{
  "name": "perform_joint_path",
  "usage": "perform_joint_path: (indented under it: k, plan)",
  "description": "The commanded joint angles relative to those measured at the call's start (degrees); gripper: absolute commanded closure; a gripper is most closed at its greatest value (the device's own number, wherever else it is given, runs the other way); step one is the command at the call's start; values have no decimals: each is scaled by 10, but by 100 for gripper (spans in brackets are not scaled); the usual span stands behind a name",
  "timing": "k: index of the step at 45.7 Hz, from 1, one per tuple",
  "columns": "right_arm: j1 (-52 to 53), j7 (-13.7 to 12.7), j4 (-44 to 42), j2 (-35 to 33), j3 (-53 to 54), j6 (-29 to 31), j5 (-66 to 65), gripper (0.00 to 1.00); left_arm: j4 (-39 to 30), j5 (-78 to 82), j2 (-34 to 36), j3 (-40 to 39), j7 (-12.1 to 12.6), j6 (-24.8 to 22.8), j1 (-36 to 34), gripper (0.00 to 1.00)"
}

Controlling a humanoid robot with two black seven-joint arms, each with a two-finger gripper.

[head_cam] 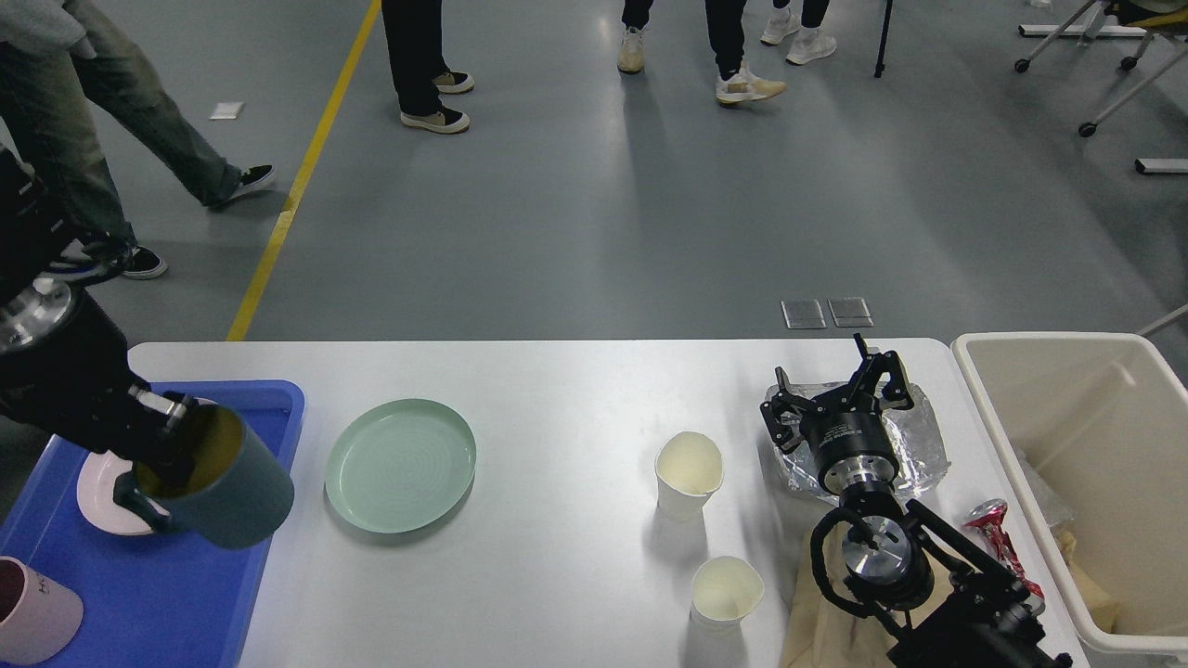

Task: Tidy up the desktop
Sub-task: 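Lift the teal mug with the left gripper and set it by the blue tray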

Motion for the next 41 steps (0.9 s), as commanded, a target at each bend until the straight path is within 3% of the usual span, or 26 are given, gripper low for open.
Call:
perform_joint_path:
  k: [1,14,25,41]
  plan:
    - [1,0,0,-1,0,0,0,0,0,-2,-1,48,0,119,81,100]
    - [0,0,0,0,0,0,0,0,10,-7,-1,98,7,242,174,100]
    - [0,0,0,0,0,0,0,0,49,-11,-1,73,51,296,265,100]
    - [0,0,0,0,0,0,0,0,109,-27,-2,26,73,301,353,98]
